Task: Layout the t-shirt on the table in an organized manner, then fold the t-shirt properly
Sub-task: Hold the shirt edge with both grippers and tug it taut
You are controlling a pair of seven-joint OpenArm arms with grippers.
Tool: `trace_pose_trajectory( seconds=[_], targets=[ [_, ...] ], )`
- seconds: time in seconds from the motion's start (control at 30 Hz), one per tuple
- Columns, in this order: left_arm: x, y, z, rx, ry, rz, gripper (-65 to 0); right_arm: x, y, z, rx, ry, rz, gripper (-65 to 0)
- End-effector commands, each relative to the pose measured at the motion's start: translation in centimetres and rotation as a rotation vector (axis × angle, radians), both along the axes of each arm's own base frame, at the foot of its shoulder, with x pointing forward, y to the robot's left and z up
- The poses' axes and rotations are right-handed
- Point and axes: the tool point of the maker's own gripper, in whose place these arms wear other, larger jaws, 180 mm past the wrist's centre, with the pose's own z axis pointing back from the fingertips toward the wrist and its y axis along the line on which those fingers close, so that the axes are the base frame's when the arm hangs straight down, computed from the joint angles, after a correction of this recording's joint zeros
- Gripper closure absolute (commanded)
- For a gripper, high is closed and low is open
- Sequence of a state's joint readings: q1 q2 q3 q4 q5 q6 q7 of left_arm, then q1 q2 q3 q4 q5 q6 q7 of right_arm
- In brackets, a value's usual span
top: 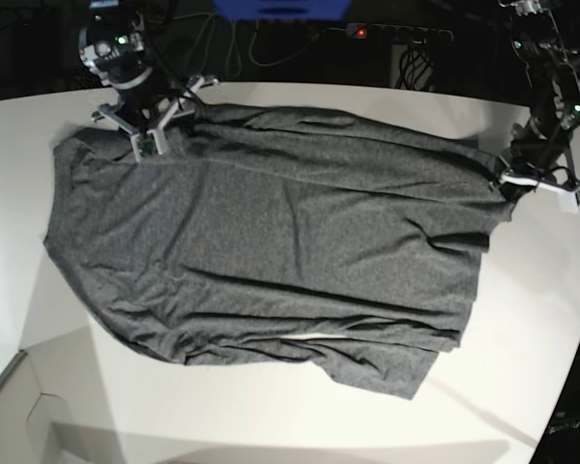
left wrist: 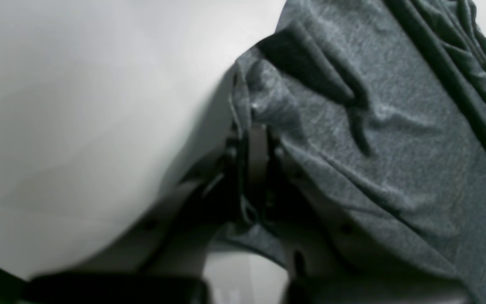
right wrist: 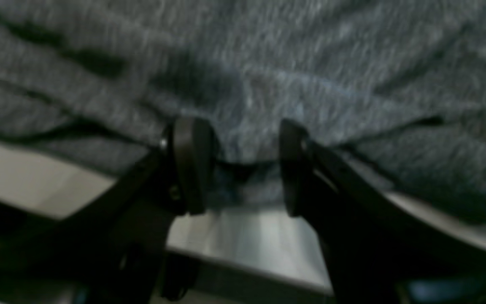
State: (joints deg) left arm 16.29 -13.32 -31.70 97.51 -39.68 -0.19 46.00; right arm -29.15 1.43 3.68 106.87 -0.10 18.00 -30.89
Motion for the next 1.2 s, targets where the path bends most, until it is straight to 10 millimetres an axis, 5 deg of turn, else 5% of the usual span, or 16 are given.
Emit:
trace_pose_trajectory(
  seconds=[0.0,0.23,0.4,0.53,0.67,0.97,1.17],
  targets=[
    [0.7,0.4,1.3,0.018,-0.045,-0.001,0.0,0.7,-0.1,0.7,0.003,-0.034,-0.001,-27.1],
    [0.6,0.4,1.3,0.018,-0.043,-0.001,0.0,4.2,-0.4,0.5,0.007,-0.074,-0.013,-27.5],
    [0.6,0.4,1.3,0.018,-0.043,-0.001,0.0,7.8,-2.6,3.4,-0.013,-0.185,-0.073,-27.5],
    [0.5,0.4,1.2,0.017,-0.042,-0.001,0.0,8.8,-4.0,6.4,-0.034,-0.266,-0.114,-27.5],
    [0.5,0.4,1.2,0.017,-0.042,-0.001,0.0,7.2,-3.8,6.6,-0.043,-0.253,-0.102,-27.5],
    [0.7,0.2,1.2,0.014,-0.045,-0.006,0.0,0.8,-2.0,2.5,-0.024,-0.079,-0.056,-27.5],
    [0.7,0.3,1.3,0.016,-0.046,-0.002,0.0,0.0,-0.9,1.9,-0.007,-0.054,-0.034,-27.5]
  ],
)
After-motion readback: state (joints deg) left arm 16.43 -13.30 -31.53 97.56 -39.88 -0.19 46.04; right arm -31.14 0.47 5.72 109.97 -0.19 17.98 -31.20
